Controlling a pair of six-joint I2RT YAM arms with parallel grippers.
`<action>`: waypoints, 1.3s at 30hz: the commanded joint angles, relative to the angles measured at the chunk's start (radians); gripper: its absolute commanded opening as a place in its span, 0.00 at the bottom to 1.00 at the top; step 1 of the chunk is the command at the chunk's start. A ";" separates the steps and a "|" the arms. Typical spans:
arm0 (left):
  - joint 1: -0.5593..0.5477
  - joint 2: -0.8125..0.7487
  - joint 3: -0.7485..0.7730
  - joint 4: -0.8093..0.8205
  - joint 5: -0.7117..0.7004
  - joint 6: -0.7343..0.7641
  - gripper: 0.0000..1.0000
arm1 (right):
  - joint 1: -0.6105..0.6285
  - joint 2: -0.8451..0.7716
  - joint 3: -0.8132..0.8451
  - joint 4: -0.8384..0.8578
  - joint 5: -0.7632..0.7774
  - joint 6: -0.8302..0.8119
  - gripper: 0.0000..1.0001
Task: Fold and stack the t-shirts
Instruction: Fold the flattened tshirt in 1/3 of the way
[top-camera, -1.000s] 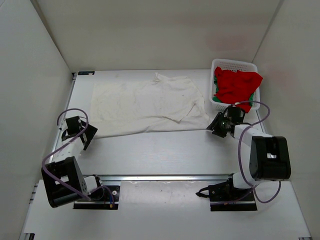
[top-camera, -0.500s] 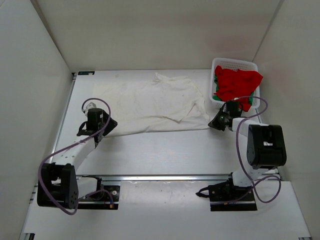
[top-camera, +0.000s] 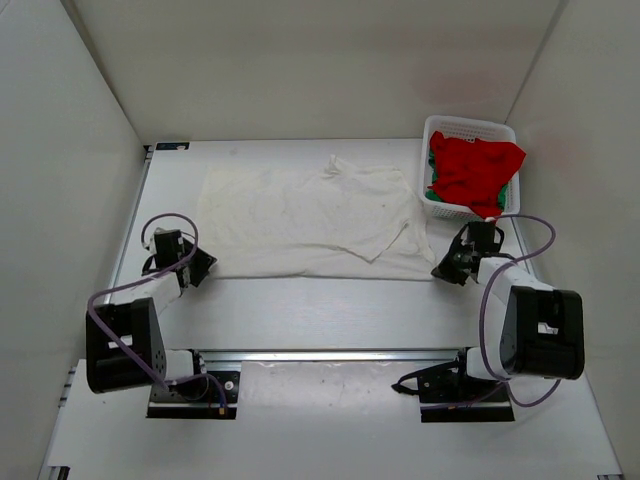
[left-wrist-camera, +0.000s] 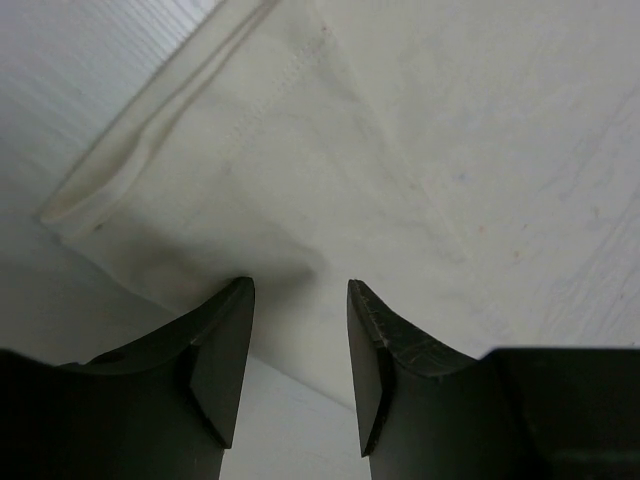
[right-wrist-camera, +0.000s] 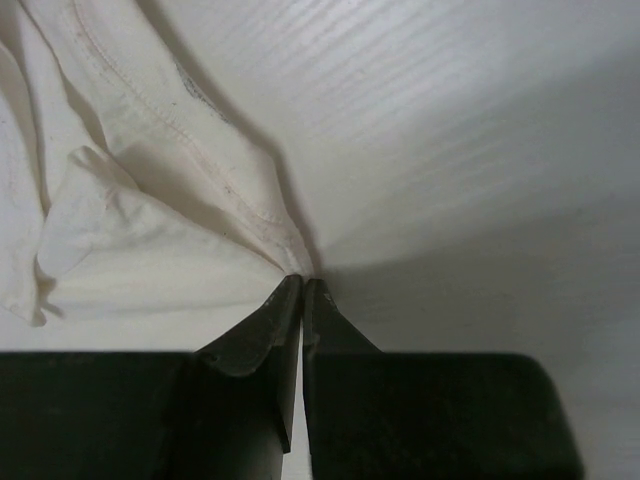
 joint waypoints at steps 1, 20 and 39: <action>0.014 -0.080 0.002 -0.087 -0.063 0.043 0.53 | -0.020 -0.048 -0.002 -0.079 0.061 -0.048 0.00; -0.521 -0.082 0.229 -0.092 -0.121 0.215 0.50 | 0.347 -0.029 0.198 -0.044 -0.029 -0.133 0.00; -0.504 -0.024 0.079 0.008 -0.009 0.160 0.50 | 0.388 0.206 0.201 0.151 -0.166 0.013 0.34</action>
